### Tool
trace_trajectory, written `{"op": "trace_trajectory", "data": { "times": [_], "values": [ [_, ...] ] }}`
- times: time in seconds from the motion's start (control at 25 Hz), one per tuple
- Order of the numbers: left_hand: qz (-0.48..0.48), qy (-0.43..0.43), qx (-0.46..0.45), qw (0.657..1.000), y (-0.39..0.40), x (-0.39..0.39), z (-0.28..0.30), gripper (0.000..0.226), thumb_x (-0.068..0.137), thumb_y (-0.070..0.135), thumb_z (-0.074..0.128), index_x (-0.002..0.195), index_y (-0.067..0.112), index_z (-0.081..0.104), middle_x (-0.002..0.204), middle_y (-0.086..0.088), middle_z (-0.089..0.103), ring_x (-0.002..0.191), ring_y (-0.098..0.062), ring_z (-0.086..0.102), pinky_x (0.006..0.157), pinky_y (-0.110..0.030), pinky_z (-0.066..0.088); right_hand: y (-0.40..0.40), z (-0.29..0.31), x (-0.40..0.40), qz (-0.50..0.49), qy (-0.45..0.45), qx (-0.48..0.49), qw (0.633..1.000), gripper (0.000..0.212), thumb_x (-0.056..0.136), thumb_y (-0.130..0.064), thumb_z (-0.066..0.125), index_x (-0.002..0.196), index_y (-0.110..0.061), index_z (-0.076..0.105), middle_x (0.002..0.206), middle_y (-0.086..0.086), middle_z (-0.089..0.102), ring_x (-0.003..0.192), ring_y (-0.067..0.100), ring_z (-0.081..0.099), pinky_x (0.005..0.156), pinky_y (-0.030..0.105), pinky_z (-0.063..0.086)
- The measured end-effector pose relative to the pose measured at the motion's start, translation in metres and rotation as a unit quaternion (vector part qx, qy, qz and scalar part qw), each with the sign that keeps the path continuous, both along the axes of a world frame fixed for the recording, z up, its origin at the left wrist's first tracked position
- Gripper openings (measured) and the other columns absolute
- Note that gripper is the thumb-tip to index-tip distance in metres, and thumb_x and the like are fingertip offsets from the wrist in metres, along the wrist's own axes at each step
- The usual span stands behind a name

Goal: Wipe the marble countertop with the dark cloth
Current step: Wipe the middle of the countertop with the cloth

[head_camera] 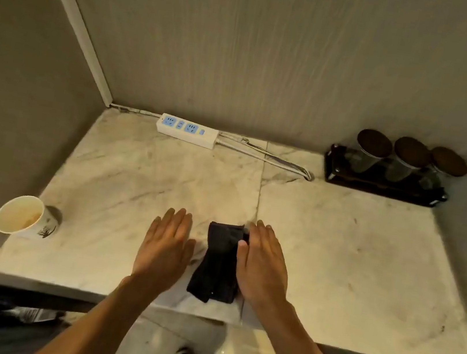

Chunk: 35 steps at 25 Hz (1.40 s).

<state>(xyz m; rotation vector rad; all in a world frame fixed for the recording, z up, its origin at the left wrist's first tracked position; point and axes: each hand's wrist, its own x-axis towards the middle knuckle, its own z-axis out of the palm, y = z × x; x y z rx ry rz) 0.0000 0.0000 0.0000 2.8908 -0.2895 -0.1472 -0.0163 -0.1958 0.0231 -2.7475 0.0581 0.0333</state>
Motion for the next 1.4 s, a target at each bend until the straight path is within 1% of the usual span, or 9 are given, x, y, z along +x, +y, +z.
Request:
{"op": "trace_trajectory", "data": {
  "times": [0.08, 0.16, 0.28, 0.4, 0.68, 0.92, 1.16, 1.32, 1.4],
  "values": [
    [0.012, 0.014, -0.02, 1.0, 0.007, 0.002, -0.015, 0.058, 0.094, 0.041, 0.02, 0.137, 0.008, 0.041, 0.144, -0.015, 0.044, 0.134, -0.036, 0.035, 0.11, -0.047, 0.03, 0.013, -0.012, 0.007, -0.003, 0.03, 0.016, 0.999, 0.055, 0.099, -0.041, 0.028, 0.147, -0.013, 0.028, 0.156, 0.006, 0.027, 0.144, 0.022, 0.018, 0.117, 0.033, 0.015],
    [0.013, 0.016, -0.013, 1.0, 0.008, -0.004, -0.032, 0.058, 0.095, 0.039, 0.023, 0.14, 0.007, 0.039, 0.146, -0.016, 0.041, 0.136, -0.035, 0.033, 0.11, -0.048, 0.029, 0.029, -0.023, 0.006, 0.002, 0.038, 0.008, 0.999, 0.062, 0.097, -0.047, 0.024, 0.148, -0.012, 0.026, 0.156, 0.008, 0.026, 0.144, 0.024, 0.018, 0.116, 0.034, 0.014],
    [0.012, 0.001, -0.008, 1.0, 0.009, -0.001, -0.049, 0.055, 0.094, 0.036, 0.028, 0.139, 0.007, 0.043, 0.145, -0.016, 0.043, 0.136, -0.033, 0.034, 0.11, -0.05, 0.03, 0.053, -0.046, 0.007, -0.008, 0.029, -0.013, 0.999, 0.068, 0.091, -0.05, 0.025, 0.144, -0.008, 0.035, 0.151, 0.015, 0.035, 0.141, 0.031, 0.028, 0.116, 0.043, 0.018],
    [0.014, -0.014, 0.009, 1.0, 0.007, -0.001, -0.055, 0.053, 0.093, 0.033, 0.028, 0.136, 0.008, 0.046, 0.143, -0.015, 0.046, 0.135, -0.032, 0.036, 0.112, -0.048, 0.025, 0.072, -0.055, 0.007, -0.05, 0.036, -0.025, 0.998, 0.068, 0.088, -0.045, 0.038, 0.142, -0.004, 0.038, 0.147, 0.018, 0.041, 0.136, 0.034, 0.036, 0.113, 0.046, 0.023],
    [0.023, -0.03, 0.02, 0.999, 0.003, -0.003, -0.06, 0.053, 0.093, 0.032, 0.029, 0.138, 0.007, 0.042, 0.145, -0.015, 0.043, 0.136, -0.033, 0.033, 0.113, -0.044, 0.01, 0.078, -0.068, 0.0, -0.069, 0.033, -0.04, 0.996, 0.065, 0.091, -0.044, 0.03, 0.145, -0.007, 0.034, 0.152, 0.015, 0.034, 0.14, 0.03, 0.029, 0.113, 0.047, 0.023],
    [0.018, -0.04, 0.011, 0.999, -0.014, -0.009, -0.058, 0.052, 0.093, 0.03, 0.03, 0.138, 0.007, 0.042, 0.144, -0.015, 0.044, 0.136, -0.032, 0.034, 0.112, -0.046, 0.013, 0.059, -0.073, -0.022, -0.041, 0.013, -0.04, 0.998, 0.064, 0.091, -0.043, 0.038, 0.146, -0.009, 0.033, 0.153, 0.015, 0.029, 0.142, 0.029, 0.025, 0.112, 0.043, 0.017],
    [0.034, -0.033, -0.019, 0.999, -0.042, -0.012, -0.057, 0.052, 0.09, 0.021, 0.034, 0.139, 0.006, 0.042, 0.146, -0.015, 0.042, 0.138, -0.03, 0.03, 0.11, -0.052, 0.028, 0.017, -0.078, -0.048, 0.057, 0.002, -0.033, 0.998, 0.063, 0.092, -0.036, 0.04, 0.148, -0.009, 0.028, 0.155, 0.01, 0.026, 0.144, 0.023, 0.019, 0.112, 0.041, 0.02],
    [0.043, -0.026, -0.034, 0.998, -0.06, -0.01, -0.057, 0.051, 0.092, 0.021, 0.03, 0.14, 0.007, 0.039, 0.149, -0.013, 0.037, 0.141, -0.028, 0.024, 0.112, -0.052, 0.024, -0.022, -0.077, -0.049, 0.166, -0.009, -0.024, 0.986, 0.062, 0.092, -0.033, 0.043, 0.147, -0.01, 0.029, 0.156, 0.007, 0.024, 0.145, 0.018, 0.015, 0.112, 0.041, 0.026],
    [0.058, -0.019, -0.05, 0.997, -0.068, -0.009, -0.057, 0.051, 0.094, 0.023, 0.026, 0.141, 0.007, 0.038, 0.15, -0.014, 0.036, 0.141, -0.027, 0.025, 0.113, -0.051, 0.023, -0.041, -0.076, -0.042, 0.226, -0.008, -0.023, 0.974, 0.063, 0.091, -0.032, 0.047, 0.148, -0.011, 0.029, 0.156, 0.006, 0.023, 0.146, 0.018, 0.012, 0.114, 0.041, 0.024]
  ]
}}
